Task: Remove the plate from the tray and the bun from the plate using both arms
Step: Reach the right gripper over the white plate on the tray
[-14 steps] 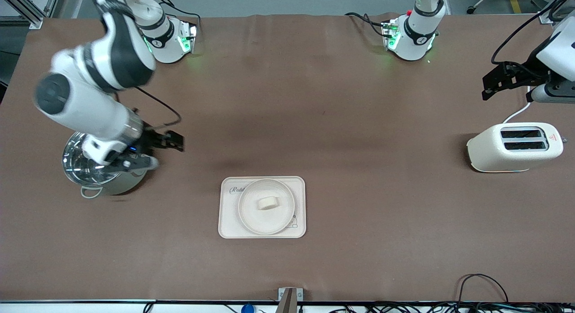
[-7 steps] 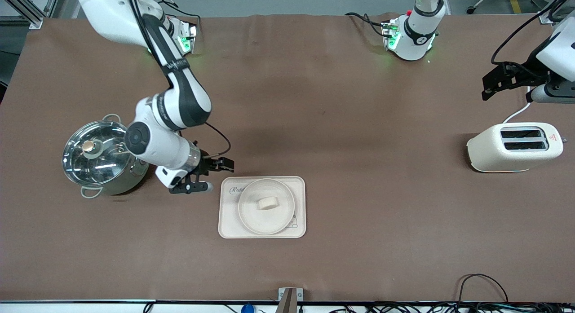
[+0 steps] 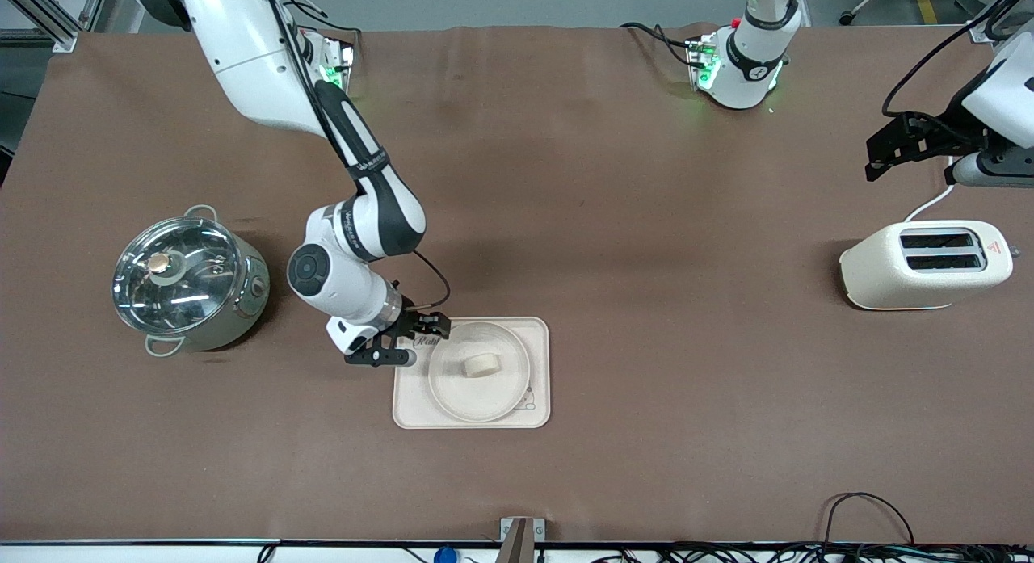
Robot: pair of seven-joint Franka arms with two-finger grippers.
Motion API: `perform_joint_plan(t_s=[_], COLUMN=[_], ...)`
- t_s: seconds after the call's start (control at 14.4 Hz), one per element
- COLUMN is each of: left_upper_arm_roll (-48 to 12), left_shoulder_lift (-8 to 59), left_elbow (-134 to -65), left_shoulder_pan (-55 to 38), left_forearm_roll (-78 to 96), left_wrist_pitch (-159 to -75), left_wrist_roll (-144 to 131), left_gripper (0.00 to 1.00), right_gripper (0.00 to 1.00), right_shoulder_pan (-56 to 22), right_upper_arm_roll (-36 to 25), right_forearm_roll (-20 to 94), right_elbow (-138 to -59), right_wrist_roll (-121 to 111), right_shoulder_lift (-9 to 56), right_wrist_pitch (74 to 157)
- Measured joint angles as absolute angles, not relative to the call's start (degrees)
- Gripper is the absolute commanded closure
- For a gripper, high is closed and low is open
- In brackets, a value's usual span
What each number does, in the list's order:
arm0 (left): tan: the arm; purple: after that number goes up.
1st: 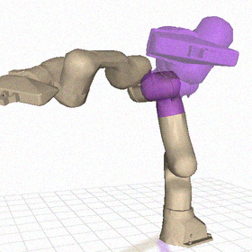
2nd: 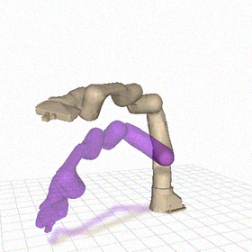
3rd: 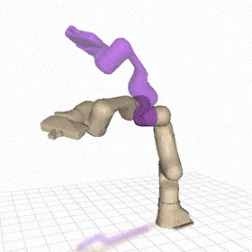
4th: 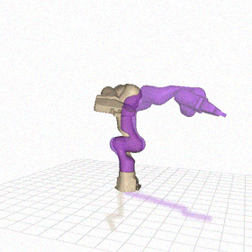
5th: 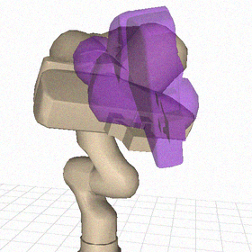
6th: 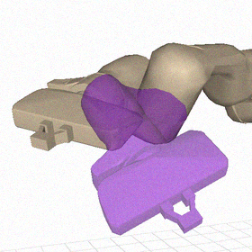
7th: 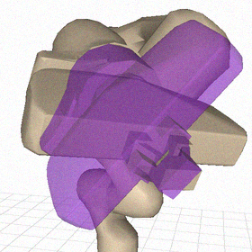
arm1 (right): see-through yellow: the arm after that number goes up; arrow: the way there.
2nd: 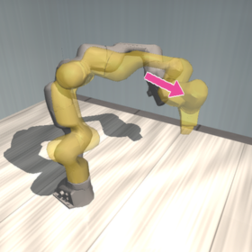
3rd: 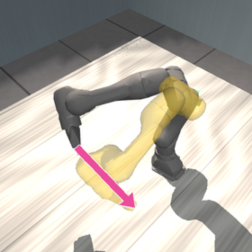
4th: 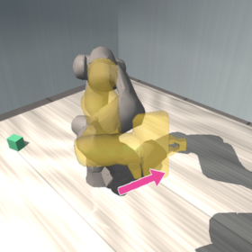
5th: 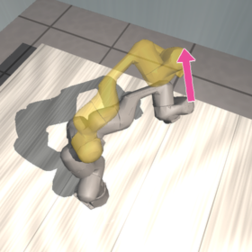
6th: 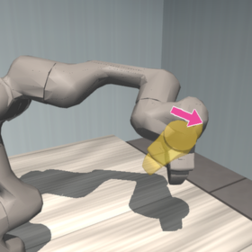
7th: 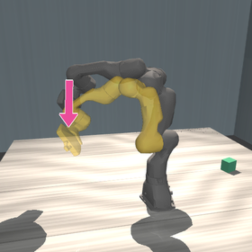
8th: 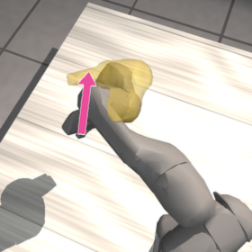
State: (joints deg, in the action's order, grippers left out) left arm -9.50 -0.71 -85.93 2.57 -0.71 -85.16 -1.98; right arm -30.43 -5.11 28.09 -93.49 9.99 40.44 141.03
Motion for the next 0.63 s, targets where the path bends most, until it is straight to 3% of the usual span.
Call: perform_joint_plan(t_s=[0.63], left_upper_arm_roll=[-9.8], left_shoulder_lift=[-0.6], left_elbow=[-86.2], left_shoulder_pan=[2.4], left_forearm_roll=[-0.7], left_wrist_pitch=[-84.9], left_wrist_roll=[-2.0], left_gripper=[0.00], right_gripper=[0.60], right_shoulder_pan=[-30.5], right_upper_arm_roll=[-5.4], right_forearm_roll=[28.1], right_elbow=[-83.7], right_wrist_roll=[12.5], right_shoulder_lift=[49.1], right_wrist_pitch=[140.9])
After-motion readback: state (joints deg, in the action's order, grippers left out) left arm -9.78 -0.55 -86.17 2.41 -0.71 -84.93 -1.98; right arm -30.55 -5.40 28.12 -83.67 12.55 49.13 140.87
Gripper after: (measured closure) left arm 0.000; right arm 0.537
